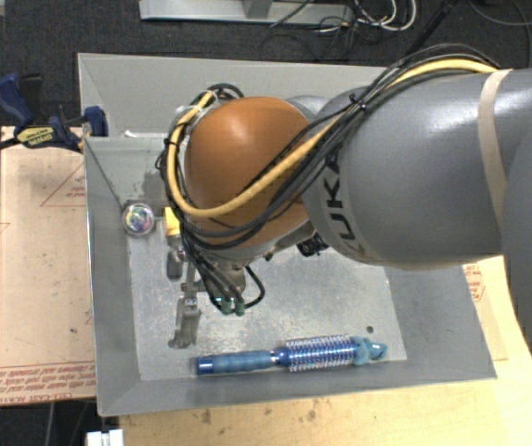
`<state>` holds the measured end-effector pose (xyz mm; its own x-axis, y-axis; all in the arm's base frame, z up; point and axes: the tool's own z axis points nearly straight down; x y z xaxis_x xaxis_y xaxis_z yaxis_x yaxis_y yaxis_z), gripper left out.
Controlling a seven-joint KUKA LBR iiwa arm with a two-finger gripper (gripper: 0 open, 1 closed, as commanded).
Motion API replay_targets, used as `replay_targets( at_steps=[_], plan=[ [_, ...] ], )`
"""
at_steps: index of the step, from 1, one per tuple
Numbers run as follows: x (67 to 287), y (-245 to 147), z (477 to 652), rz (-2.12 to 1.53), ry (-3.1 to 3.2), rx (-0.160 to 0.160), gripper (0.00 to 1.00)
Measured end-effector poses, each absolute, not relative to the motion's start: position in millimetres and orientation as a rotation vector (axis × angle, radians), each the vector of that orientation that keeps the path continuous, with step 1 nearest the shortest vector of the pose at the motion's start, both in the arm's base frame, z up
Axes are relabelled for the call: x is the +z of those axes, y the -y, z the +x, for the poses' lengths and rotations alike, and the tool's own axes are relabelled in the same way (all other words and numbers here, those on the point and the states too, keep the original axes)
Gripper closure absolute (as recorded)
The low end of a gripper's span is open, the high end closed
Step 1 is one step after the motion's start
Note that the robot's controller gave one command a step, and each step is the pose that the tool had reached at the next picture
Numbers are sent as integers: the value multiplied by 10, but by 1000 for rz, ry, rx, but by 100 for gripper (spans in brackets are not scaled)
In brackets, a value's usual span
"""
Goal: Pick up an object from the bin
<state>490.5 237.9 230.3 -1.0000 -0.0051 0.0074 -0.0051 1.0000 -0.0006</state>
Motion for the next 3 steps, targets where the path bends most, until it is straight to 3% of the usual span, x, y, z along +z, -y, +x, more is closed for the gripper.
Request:
replay_targets(
  at_steps=[1,2,3],
  plan=[
    [714,-1688,4843,407,3136,-7,0],
    [1013,-870,4811,498,3106,5,0],
    [997,-557,4846,487,3104,0,0]
  ],
)
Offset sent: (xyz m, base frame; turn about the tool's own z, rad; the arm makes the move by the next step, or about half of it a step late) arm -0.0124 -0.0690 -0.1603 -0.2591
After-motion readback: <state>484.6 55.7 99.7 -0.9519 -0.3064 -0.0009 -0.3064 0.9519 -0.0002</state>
